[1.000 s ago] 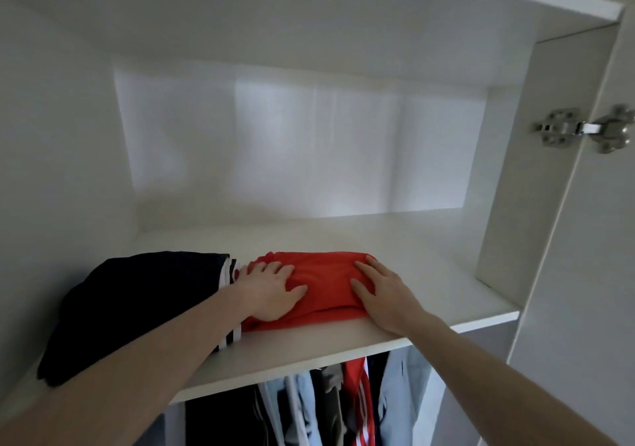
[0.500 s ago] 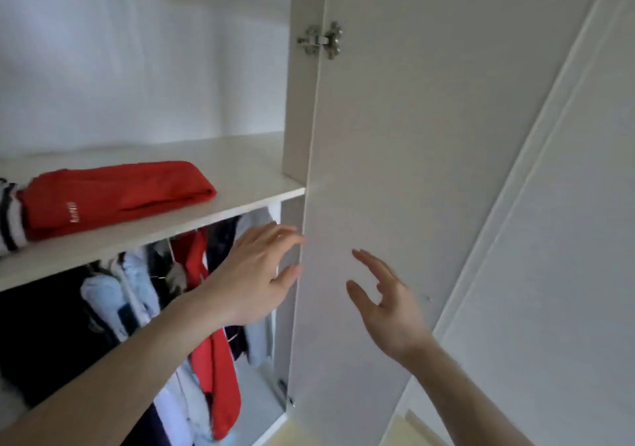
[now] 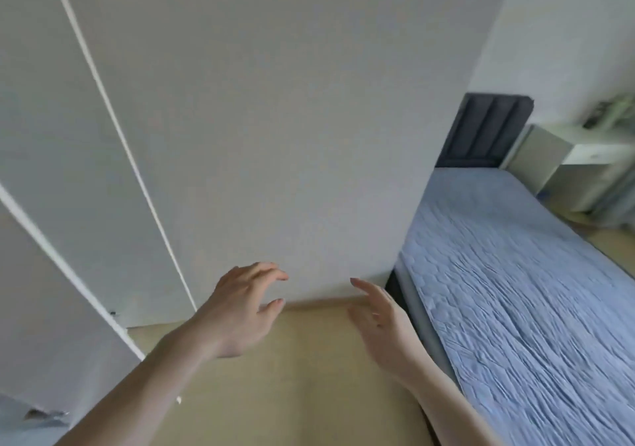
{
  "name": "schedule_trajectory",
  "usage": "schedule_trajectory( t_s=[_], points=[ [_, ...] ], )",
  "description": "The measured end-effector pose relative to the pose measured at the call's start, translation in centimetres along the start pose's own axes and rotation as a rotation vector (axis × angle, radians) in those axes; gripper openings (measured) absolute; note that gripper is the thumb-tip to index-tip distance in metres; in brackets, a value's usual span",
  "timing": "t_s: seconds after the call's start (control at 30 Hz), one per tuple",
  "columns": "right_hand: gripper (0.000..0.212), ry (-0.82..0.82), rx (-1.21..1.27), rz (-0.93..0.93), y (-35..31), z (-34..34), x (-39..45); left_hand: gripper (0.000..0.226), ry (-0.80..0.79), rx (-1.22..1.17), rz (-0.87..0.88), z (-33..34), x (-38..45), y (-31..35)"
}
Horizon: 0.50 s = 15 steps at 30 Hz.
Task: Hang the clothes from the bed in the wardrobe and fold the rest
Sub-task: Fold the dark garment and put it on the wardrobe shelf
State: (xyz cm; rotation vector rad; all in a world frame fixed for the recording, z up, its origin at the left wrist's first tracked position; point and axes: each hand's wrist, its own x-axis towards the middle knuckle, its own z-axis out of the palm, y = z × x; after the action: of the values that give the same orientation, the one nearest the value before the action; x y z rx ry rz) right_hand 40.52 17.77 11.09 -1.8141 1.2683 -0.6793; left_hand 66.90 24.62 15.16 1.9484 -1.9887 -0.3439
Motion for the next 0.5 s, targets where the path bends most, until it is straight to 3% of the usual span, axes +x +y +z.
schedule_trajectory(
  t_s=[0.33, 0.5],
  points=[
    [0.044, 0.336, -0.011, 0.339, 15.3, -19.4, -4.5, 0.044, -0.304, 0.026, 0.346, 13.2, 17.5, 19.9],
    [0.046, 0.516, 0.01, 0.507, 21.7, -29.6, -9.8, 0.048, -0.435, 0.087, 0.58, 21.8, 24.7, 33.3]
  ],
)
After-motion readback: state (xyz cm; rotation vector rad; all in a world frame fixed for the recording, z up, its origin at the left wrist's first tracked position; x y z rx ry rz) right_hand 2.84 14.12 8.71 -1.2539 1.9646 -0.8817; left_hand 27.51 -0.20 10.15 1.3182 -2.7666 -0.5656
